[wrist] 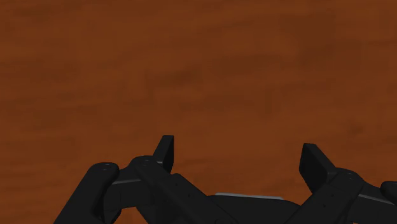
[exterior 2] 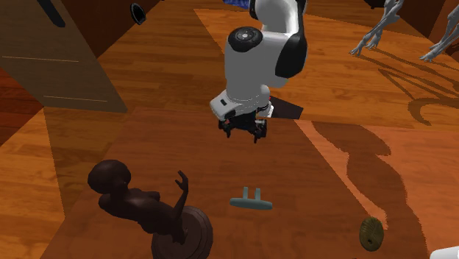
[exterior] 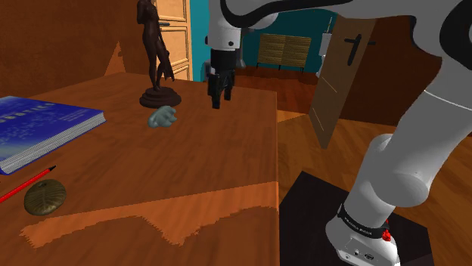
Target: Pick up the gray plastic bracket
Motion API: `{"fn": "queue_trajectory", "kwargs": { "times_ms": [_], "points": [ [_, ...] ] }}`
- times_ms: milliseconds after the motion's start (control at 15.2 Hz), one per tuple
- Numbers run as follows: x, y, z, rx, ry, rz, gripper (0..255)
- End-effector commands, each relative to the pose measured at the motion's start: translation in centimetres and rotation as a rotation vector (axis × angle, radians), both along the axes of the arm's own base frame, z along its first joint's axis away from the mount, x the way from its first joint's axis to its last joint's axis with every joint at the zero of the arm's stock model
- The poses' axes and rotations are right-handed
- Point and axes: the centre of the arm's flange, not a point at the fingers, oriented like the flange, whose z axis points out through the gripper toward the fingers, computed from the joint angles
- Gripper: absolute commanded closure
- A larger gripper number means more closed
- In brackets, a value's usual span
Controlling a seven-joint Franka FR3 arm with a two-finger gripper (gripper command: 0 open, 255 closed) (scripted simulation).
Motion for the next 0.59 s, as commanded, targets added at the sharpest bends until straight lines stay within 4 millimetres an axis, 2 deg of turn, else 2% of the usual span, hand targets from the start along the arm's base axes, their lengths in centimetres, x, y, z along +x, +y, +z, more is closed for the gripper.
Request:
{"fn": "queue_trajectory", "kwargs": {
  "times_ms": [0,528],
  "points": [
    [2.3,1.8,-0.2,-0.005,-0.004,0.023,0],
    [10.2,8.9,-0.1,-0.03,-0.02,0.114,0]
  ]
}}
